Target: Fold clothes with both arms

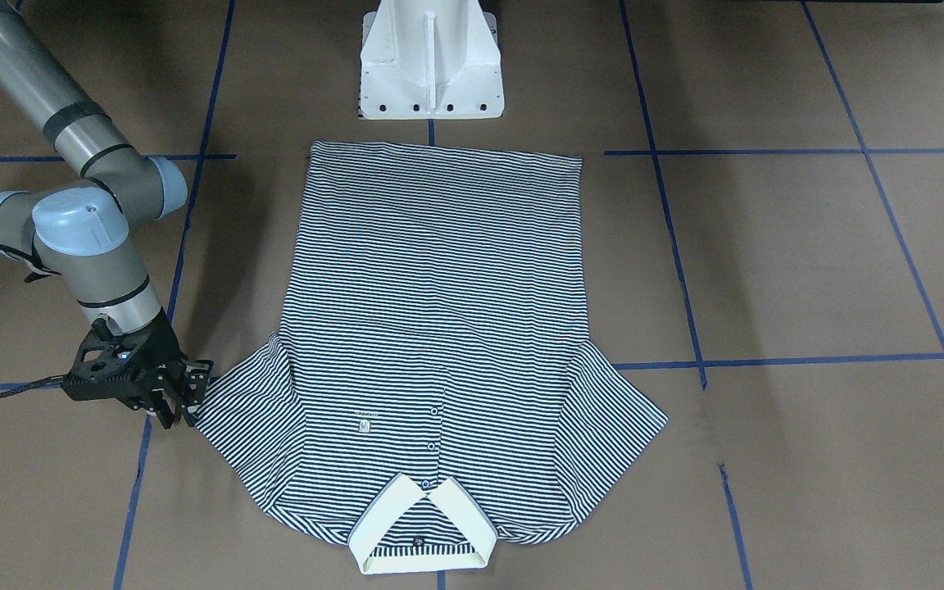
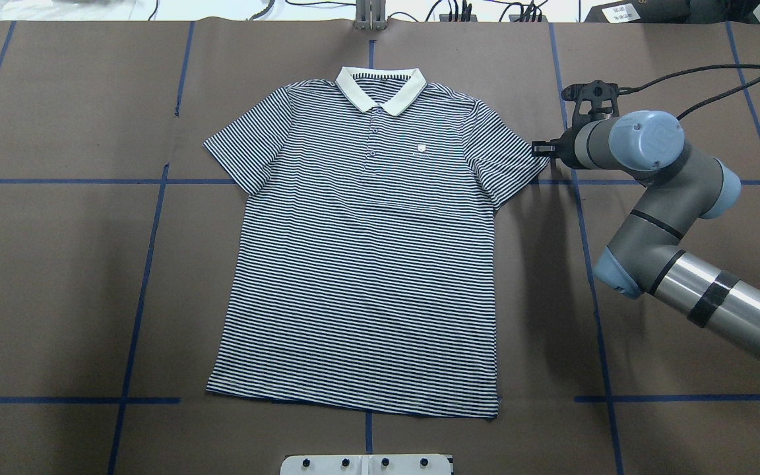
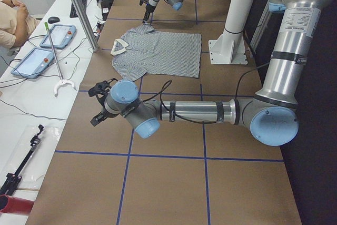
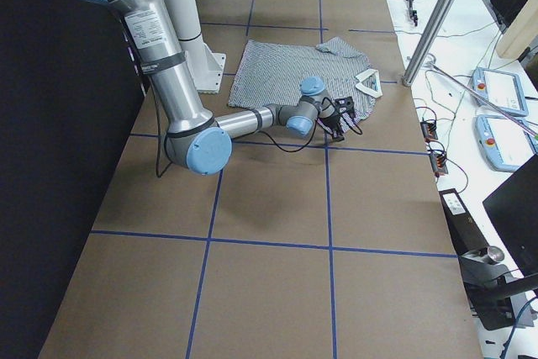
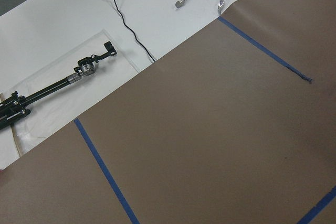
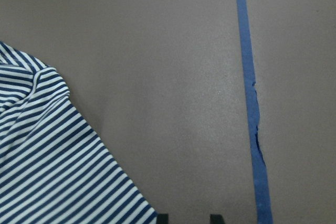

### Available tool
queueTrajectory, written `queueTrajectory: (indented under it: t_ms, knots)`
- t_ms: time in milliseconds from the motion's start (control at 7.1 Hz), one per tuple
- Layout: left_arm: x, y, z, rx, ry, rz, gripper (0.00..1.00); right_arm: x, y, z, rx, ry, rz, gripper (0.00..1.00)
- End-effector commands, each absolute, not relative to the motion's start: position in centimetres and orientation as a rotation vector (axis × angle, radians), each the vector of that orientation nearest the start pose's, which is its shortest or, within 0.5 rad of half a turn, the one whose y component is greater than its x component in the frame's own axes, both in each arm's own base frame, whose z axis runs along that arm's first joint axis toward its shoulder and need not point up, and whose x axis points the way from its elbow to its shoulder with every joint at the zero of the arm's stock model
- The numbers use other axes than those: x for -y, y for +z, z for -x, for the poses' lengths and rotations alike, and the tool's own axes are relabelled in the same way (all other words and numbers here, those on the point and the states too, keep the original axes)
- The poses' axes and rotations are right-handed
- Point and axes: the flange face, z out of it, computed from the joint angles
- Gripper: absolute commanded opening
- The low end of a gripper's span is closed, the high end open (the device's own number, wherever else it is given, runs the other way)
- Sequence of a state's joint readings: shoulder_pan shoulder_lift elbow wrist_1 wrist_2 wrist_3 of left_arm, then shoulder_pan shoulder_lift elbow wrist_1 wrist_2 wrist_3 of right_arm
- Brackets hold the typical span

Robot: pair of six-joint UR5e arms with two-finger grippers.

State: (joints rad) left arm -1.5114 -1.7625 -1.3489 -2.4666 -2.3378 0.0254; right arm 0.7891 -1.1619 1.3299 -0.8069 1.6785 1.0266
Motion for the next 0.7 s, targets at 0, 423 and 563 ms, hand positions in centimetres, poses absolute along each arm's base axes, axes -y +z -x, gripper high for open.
queueTrajectory:
  t_ms: [0, 423, 563]
  knots:
    - [59.5, 56.24, 2.87, -0.733, 0.409, -0.811, 1.0, 57.88, 46.64, 40.26, 0.795, 0.177, -0.496, 0.37]
    - [59.5, 56.24, 2.87, -0.733, 0.409, -0.811, 1.0, 57.77, 46.32, 40.32, 0.802, 0.177, -0.497, 0.36]
    - [59.5, 56.24, 2.87, -0.733, 0.409, -0.811, 1.0, 57.7, 46.32, 40.42, 0.803, 0.175, -0.495, 0.35]
